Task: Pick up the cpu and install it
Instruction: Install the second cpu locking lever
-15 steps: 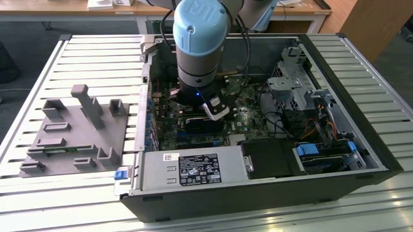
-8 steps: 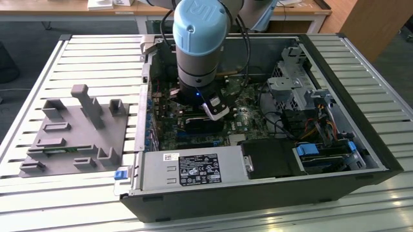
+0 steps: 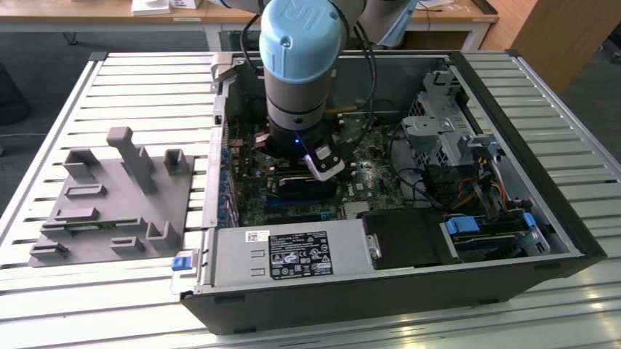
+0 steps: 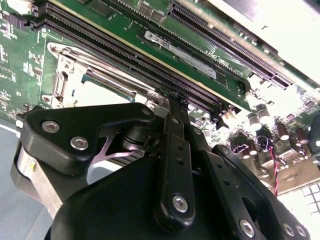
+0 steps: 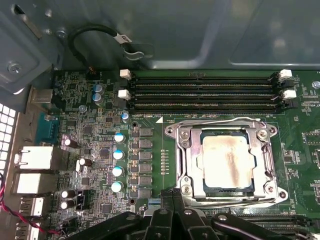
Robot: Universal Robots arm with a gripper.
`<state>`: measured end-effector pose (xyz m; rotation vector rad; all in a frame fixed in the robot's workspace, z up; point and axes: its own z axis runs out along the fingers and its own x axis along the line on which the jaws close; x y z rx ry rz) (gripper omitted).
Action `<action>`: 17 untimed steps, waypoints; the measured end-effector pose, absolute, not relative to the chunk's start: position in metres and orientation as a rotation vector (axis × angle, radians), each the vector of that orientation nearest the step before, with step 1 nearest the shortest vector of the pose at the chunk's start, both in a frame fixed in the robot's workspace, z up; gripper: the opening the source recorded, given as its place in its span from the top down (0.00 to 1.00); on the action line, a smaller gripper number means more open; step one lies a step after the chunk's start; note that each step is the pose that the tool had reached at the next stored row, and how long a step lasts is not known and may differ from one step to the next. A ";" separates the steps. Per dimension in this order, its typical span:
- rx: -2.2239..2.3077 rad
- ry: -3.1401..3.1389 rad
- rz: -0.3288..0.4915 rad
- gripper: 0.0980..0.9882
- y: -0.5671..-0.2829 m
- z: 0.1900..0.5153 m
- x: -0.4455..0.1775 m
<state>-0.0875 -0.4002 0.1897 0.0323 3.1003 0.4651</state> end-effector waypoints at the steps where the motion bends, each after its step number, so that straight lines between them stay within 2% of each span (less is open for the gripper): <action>1: 0.032 3.100 0.465 0.99 -0.400 0.190 -0.087; 17: 0.032 3.098 0.481 0.99 -0.400 0.217 -0.088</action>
